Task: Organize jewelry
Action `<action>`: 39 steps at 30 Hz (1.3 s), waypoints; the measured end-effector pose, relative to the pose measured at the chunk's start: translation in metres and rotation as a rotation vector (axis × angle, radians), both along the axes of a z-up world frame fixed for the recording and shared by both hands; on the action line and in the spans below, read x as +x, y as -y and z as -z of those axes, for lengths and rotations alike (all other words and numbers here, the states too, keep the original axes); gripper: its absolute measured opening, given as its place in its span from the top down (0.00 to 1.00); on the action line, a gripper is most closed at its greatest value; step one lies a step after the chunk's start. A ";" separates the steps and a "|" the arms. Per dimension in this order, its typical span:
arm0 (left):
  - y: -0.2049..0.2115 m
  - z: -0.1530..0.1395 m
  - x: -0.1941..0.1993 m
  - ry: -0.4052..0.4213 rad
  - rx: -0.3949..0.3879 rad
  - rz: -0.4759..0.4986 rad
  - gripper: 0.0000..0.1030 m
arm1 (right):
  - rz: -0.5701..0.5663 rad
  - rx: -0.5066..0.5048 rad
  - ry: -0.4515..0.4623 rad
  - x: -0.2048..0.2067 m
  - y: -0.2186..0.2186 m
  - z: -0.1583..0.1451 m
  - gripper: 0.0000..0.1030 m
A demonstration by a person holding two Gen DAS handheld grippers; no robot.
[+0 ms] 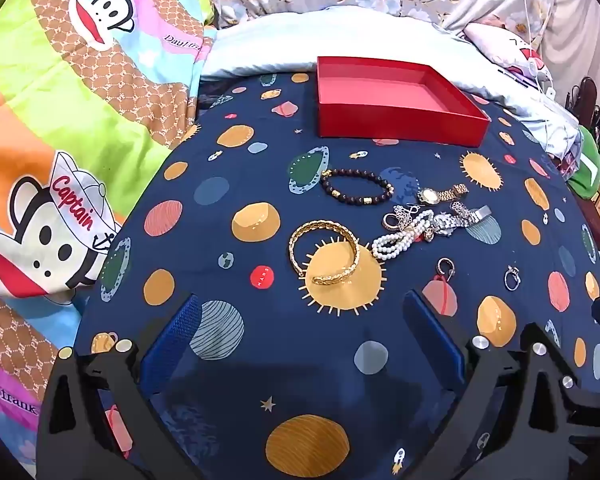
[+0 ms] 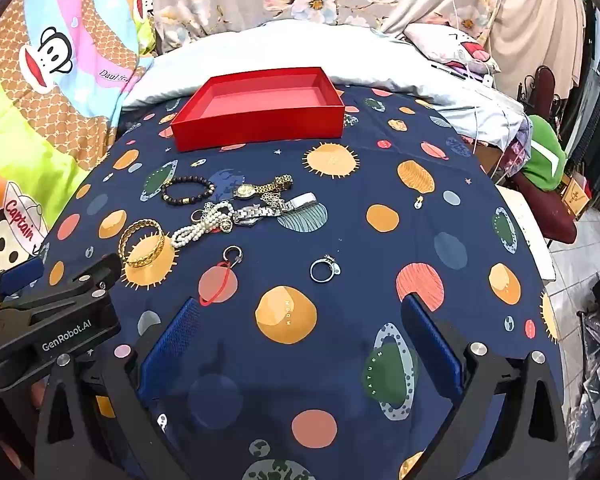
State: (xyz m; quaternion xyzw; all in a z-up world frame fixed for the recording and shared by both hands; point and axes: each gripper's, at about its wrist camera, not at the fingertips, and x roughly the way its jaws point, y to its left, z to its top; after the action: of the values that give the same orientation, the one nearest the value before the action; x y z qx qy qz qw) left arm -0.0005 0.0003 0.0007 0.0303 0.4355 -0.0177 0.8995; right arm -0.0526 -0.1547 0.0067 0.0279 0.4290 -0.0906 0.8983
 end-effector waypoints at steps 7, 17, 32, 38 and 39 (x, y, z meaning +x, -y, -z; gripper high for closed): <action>0.001 0.001 -0.003 0.015 0.001 0.003 0.05 | -0.003 -0.023 0.016 -0.003 -0.004 -0.002 0.05; -0.001 0.005 -0.001 -0.025 0.006 0.009 0.05 | 0.016 0.000 -0.004 -0.005 -0.002 0.005 0.05; -0.002 0.010 -0.005 -0.008 -0.006 -0.003 0.05 | 0.025 -0.006 0.014 -0.010 -0.003 0.009 0.05; -0.003 0.009 -0.005 -0.004 -0.020 -0.005 0.05 | 0.033 0.004 0.025 -0.012 -0.002 0.011 0.05; -0.003 0.009 -0.005 -0.003 -0.025 -0.007 0.05 | 0.032 0.004 0.028 -0.012 -0.003 0.010 0.05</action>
State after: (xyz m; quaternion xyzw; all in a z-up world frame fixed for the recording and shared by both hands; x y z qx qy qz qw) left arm -0.0058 0.0032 -0.0085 0.0174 0.4367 -0.0199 0.8992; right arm -0.0649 -0.1519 -0.0036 0.0380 0.4159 -0.1036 0.9027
